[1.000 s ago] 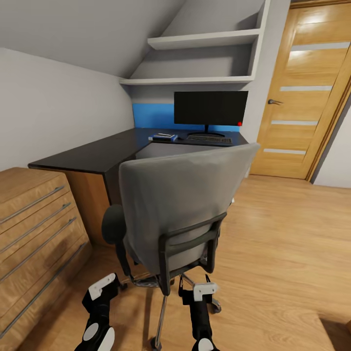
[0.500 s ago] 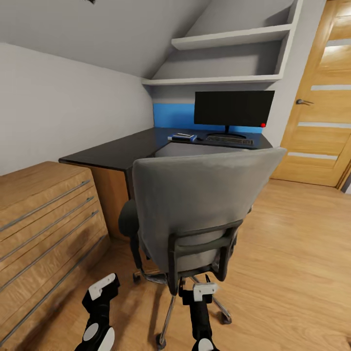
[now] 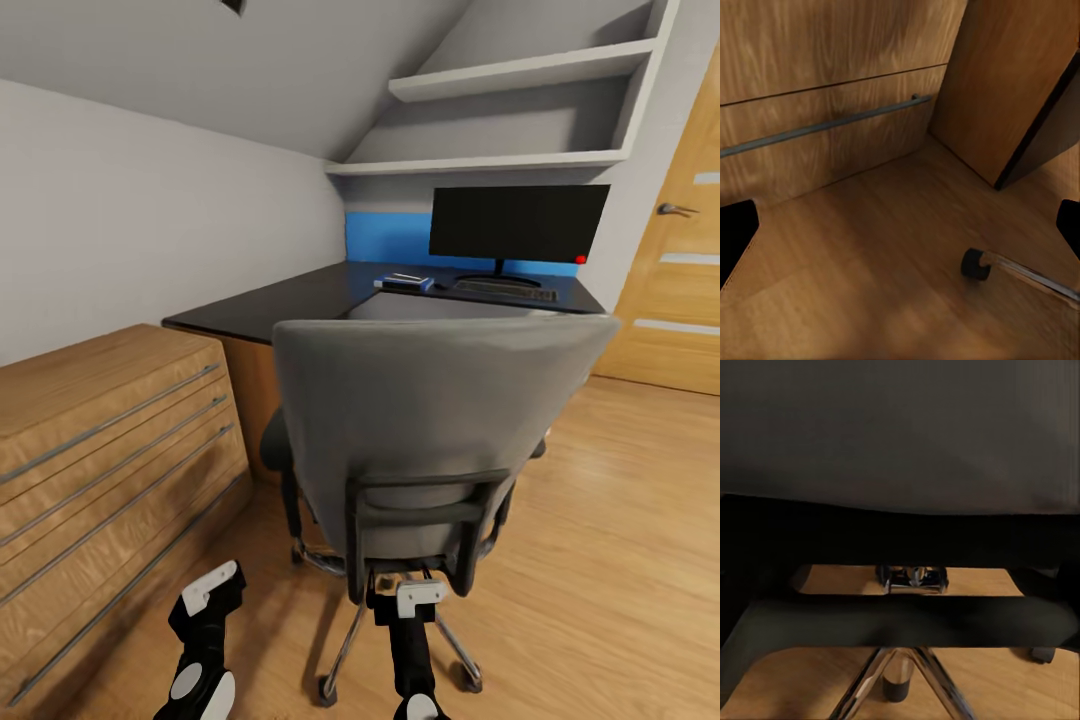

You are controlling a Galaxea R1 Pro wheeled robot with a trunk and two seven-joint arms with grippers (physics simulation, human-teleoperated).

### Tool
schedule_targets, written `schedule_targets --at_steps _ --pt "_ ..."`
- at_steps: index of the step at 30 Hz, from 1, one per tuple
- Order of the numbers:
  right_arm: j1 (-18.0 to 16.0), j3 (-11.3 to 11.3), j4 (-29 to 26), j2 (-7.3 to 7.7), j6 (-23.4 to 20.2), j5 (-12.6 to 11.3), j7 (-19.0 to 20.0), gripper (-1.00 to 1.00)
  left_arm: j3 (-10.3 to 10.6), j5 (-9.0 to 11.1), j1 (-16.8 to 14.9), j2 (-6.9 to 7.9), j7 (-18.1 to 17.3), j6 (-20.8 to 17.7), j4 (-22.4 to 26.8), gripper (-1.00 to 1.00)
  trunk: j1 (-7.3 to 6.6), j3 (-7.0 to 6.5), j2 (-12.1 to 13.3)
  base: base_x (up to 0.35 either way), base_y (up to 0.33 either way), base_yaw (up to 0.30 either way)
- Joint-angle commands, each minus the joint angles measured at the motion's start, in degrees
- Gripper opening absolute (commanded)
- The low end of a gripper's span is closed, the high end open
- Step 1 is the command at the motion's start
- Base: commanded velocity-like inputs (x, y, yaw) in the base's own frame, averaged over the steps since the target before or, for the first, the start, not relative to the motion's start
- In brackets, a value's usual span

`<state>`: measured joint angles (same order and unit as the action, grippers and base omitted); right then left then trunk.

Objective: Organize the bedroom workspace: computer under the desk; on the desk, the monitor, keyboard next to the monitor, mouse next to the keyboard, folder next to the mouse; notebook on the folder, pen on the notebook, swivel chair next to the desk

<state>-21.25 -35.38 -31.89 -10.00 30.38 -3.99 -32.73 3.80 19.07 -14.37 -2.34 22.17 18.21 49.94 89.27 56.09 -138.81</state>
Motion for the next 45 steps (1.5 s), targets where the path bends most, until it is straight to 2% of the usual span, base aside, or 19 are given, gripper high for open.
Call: schedule_targets --at_steps 1,20,30,45 --pt "-0.07 -0.34 0.08 0.00 0.30 -0.31 -0.23 1.00 0.24 0.53 -0.04 0.05 0.24 0.34 -0.02 1.00 -0.01 0.05 -0.02 0.000 0.000 0.191" --pt "-0.06 -0.32 0.08 0.00 0.30 -0.31 -0.23 1.00 0.39 0.53 -0.04 -0.03 0.16 0.35 -0.54 1.00 -0.01 0.05 -0.02 -0.003 0.003 0.191" --pt "-0.09 -0.32 0.08 0.00 0.30 -0.31 -0.23 1.00 0.67 0.53 -0.04 -0.03 0.16 0.36 -0.78 1.00 -0.01 0.05 -0.02 -0.134 0.127 0.159" --pt "-0.06 -0.39 0.16 0.00 1.25 -0.31 -0.23 1.00 0.76 0.53 -0.04 -0.03 0.16 0.36 -0.84 1.00 -0.01 -0.66 -0.02 -0.011 0.010 -0.121"
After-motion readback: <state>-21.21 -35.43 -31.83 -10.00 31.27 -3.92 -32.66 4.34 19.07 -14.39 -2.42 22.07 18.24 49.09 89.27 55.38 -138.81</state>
